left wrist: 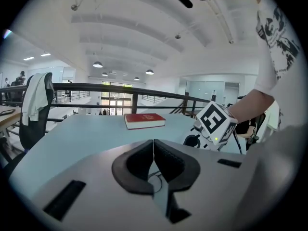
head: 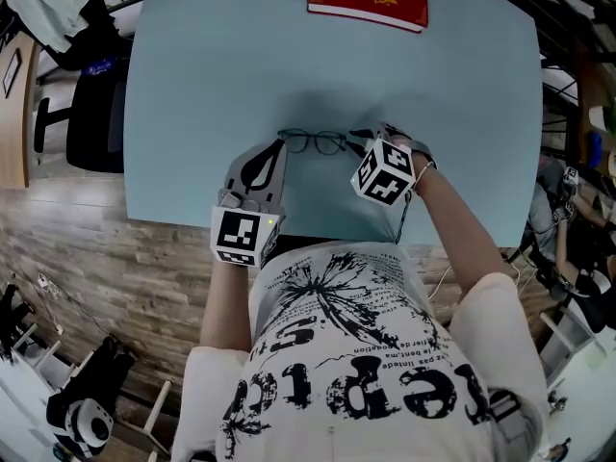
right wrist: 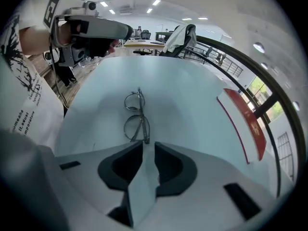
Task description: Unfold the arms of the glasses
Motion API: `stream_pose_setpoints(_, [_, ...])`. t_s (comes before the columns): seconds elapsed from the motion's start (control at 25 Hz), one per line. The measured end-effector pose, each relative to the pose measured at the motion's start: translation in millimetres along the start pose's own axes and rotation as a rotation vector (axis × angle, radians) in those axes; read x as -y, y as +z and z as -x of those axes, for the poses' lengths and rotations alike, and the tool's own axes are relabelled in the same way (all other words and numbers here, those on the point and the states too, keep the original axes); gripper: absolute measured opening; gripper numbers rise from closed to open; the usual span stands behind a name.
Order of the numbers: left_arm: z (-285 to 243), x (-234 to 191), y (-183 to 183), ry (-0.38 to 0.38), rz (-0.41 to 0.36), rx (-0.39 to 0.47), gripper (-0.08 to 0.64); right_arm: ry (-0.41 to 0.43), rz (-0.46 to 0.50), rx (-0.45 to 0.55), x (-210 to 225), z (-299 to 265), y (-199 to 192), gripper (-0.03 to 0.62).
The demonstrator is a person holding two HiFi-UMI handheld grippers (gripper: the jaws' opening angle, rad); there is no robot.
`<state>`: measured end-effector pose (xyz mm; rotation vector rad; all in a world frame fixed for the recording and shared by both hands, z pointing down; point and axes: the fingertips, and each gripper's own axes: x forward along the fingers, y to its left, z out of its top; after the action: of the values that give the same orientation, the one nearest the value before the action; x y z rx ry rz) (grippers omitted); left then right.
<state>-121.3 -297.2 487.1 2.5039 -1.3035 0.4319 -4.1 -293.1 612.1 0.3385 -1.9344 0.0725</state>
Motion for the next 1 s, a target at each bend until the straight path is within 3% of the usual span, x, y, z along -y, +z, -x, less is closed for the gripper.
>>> stream_pose_setpoints(0.44, [-9.2, 1.8, -18.9, -0.001, 0.020, -0.056, 0.020, 0.069, 0.125, -0.010, -3.7, -23.8, 3.0, 0.043])
stream_pose_setpoints(0.64, [-10.7, 1.3, -36.2, -0.010, -0.006, -0.161, 0.020, 0.086, 0.167, 0.013, -6.2, -22.4, 8.1, 0.035])
stream_pose_setpoints(0.72, [-15.2, 4.2, -47.0, -0.046, -0.084, -0.239, 0.020, 0.079, 0.175, 0.016, -6.9, -19.9, 9.4, 0.034])
stream_pose_setpoints(0.88, [-34.6, 15.0, -61.5, -0.183, -0.325, -0.380, 0.021, 0.060, 0.191, 0.005, -8.4, -16.1, 10.8, 0.032])
stream_pose_setpoints(1.0, [-51.8, 25.1, -70.5, -0.292, -0.498, -0.470, 0.080, 0.063, 0.179, -0.009, -10.5, -14.2, 11.1, 0.032])
